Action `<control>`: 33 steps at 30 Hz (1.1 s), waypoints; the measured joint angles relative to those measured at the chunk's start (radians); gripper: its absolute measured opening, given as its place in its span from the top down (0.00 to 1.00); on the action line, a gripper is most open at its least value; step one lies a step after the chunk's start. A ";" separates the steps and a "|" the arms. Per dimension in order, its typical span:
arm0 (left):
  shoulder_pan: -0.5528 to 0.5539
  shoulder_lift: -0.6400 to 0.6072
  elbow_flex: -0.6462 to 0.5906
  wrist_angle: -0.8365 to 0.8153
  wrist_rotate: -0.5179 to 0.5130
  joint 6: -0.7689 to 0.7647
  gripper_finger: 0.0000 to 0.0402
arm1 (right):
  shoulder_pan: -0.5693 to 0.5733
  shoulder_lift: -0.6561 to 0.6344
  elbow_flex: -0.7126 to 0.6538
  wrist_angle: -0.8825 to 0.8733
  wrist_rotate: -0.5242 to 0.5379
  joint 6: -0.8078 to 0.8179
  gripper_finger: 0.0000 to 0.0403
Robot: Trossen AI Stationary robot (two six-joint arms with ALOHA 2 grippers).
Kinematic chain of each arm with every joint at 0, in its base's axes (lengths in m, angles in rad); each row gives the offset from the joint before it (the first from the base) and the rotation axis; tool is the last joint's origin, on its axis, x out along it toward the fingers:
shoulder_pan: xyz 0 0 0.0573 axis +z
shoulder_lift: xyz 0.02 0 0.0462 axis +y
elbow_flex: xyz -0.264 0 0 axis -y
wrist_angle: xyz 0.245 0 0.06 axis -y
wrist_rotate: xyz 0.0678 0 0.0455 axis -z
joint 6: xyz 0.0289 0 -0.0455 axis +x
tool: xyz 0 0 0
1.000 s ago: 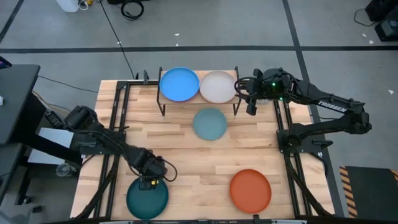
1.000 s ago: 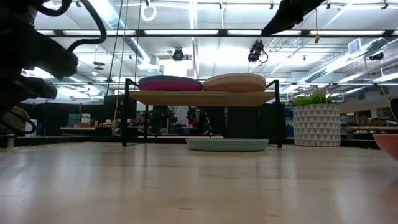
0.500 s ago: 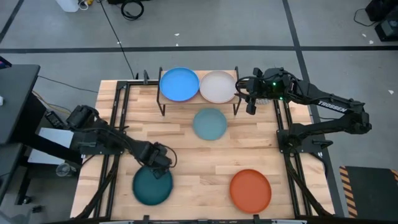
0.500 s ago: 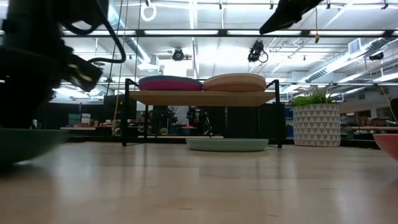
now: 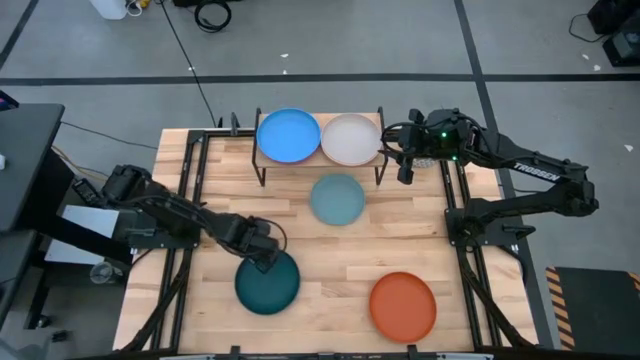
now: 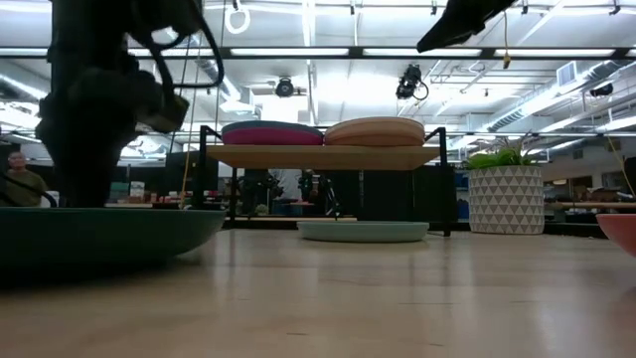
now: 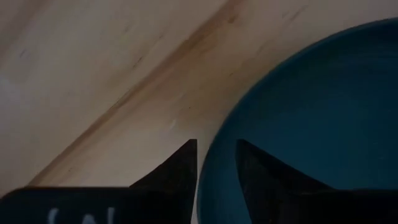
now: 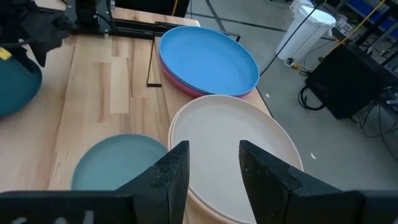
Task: Place and stack plates onto a shelf
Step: Stack the dark blue plate on top of the blue plate on the shelf
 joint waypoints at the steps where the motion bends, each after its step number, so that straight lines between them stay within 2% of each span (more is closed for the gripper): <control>1: 0.005 -0.014 0.000 0.004 0.000 0.009 0.71 | 0.000 -0.001 0.000 0.000 0.000 0.000 0.64; 10: 0.063 -0.100 -0.009 0.008 -0.019 0.027 0.71 | -0.001 -0.003 0.000 -0.003 0.001 0.003 0.64; 17: 0.133 -0.202 -0.147 0.246 0.025 0.000 0.71 | -0.002 -0.003 0.000 -0.013 0.005 0.004 0.64; 19: 0.140 -0.215 -0.149 0.240 0.029 0.035 0.71 | -0.002 -0.003 0.000 -0.018 0.005 0.004 0.64; 24: 0.138 -0.212 -0.150 0.243 0.085 0.176 0.71 | -0.002 -0.003 0.000 -0.021 0.004 0.004 0.64; 29: 0.108 -0.173 -0.149 0.243 0.057 0.288 0.71 | -0.002 -0.003 0.000 -0.017 0.003 0.004 0.64; 33: 0.094 -0.137 -0.150 0.225 0.057 0.294 0.71 | -0.002 -0.002 0.000 -0.016 0.002 0.004 0.64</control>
